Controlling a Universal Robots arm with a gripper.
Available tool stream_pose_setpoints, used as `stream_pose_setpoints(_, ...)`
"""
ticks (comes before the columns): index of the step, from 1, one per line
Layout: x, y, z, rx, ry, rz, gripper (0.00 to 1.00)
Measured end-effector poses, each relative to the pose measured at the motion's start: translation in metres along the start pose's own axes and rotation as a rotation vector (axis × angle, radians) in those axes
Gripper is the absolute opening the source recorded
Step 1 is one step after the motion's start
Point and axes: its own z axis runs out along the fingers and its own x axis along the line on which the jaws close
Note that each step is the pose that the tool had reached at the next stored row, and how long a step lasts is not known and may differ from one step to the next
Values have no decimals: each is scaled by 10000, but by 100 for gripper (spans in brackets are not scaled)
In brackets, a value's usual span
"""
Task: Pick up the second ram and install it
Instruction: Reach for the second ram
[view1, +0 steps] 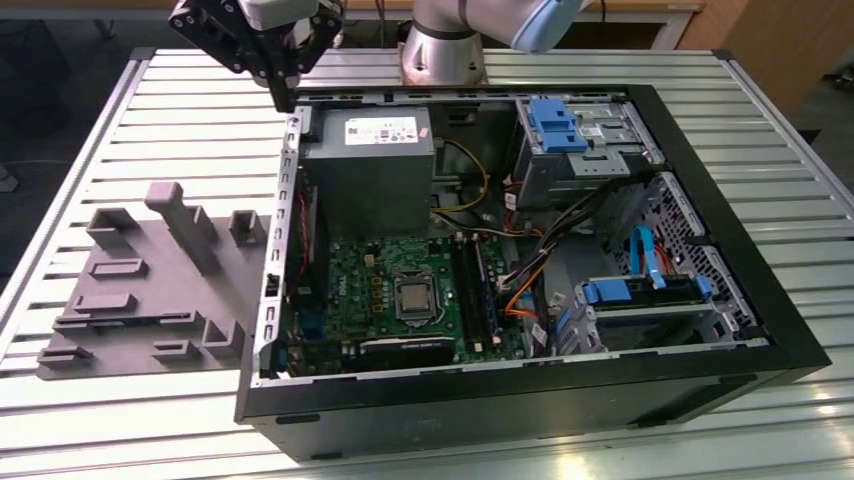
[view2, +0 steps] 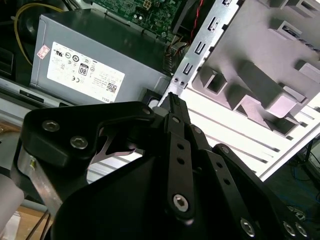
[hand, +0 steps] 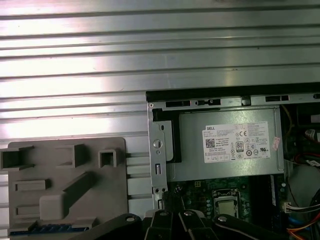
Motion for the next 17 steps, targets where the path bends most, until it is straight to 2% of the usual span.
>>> stream_pose_setpoints(17,66,-5,-2,0,-4,0,11)
